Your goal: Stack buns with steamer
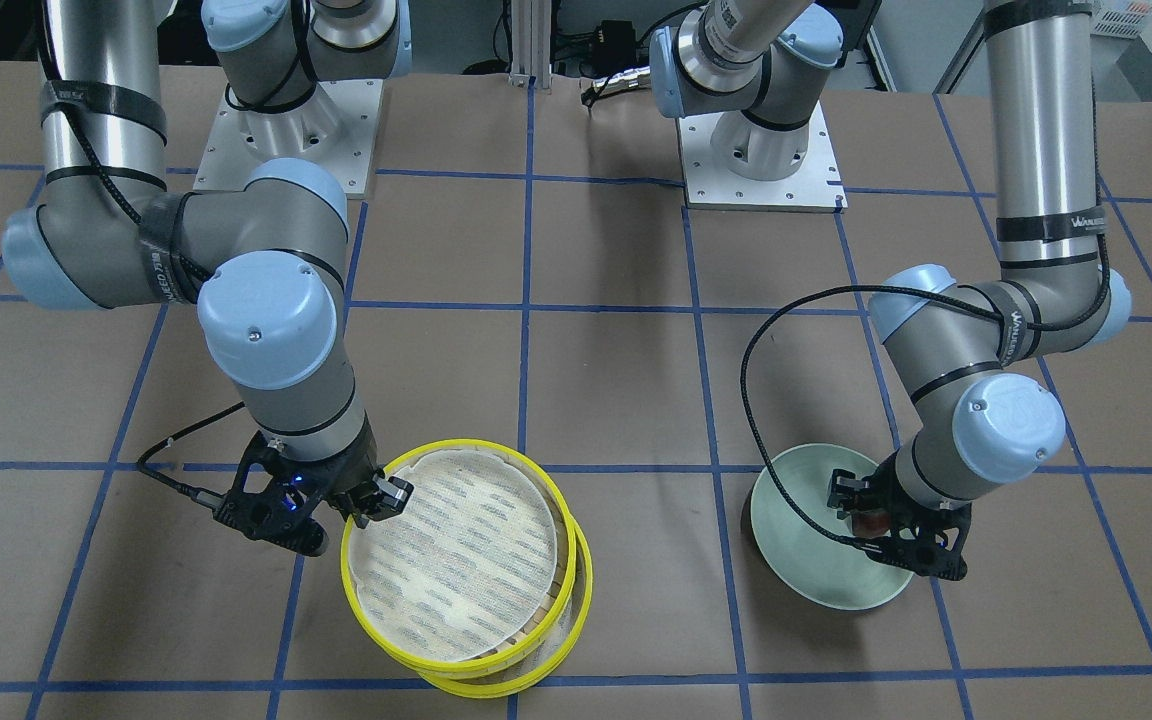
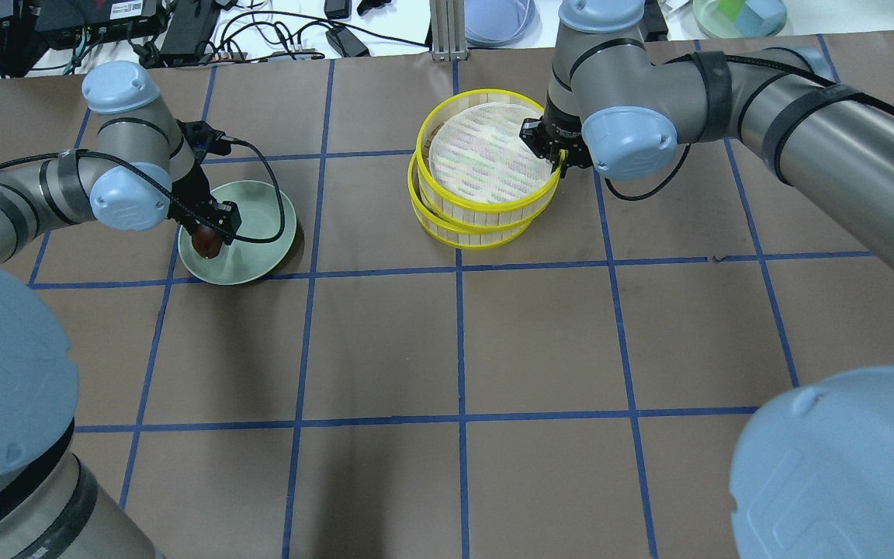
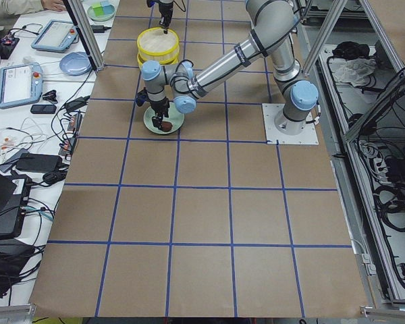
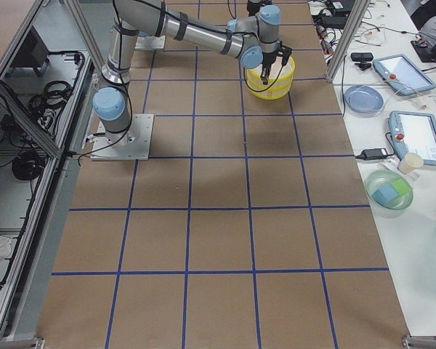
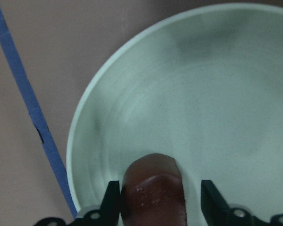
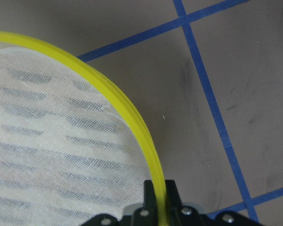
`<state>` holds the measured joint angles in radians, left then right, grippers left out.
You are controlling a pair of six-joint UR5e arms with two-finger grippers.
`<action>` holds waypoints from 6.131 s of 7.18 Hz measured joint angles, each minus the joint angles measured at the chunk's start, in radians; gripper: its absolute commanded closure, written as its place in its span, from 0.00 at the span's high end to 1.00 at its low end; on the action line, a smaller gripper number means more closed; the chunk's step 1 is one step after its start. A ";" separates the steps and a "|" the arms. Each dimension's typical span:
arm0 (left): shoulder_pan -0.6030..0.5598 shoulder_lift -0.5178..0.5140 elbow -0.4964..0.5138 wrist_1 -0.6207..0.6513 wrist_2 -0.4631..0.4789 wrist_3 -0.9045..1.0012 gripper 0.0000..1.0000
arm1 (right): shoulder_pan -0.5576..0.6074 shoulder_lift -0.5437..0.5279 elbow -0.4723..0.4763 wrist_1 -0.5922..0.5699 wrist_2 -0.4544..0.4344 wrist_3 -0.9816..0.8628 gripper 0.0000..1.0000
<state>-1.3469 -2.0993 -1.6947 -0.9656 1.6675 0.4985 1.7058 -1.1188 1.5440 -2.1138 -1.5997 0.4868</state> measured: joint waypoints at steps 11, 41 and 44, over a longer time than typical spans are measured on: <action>-0.024 0.138 0.126 -0.159 -0.099 -0.170 0.00 | 0.015 0.025 -0.008 -0.035 0.025 0.038 0.00; -0.375 -0.029 0.152 0.338 -0.517 -1.185 1.00 | -0.101 -0.512 -0.018 0.487 0.050 -0.479 1.00; -0.392 0.000 0.166 0.330 -0.513 -1.247 1.00 | -0.101 -0.511 -0.017 0.487 0.050 -0.482 1.00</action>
<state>-1.7391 -2.0996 -1.5289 -0.6360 1.1546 -0.7488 1.6044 -1.6296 1.5273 -1.6266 -1.5494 0.0049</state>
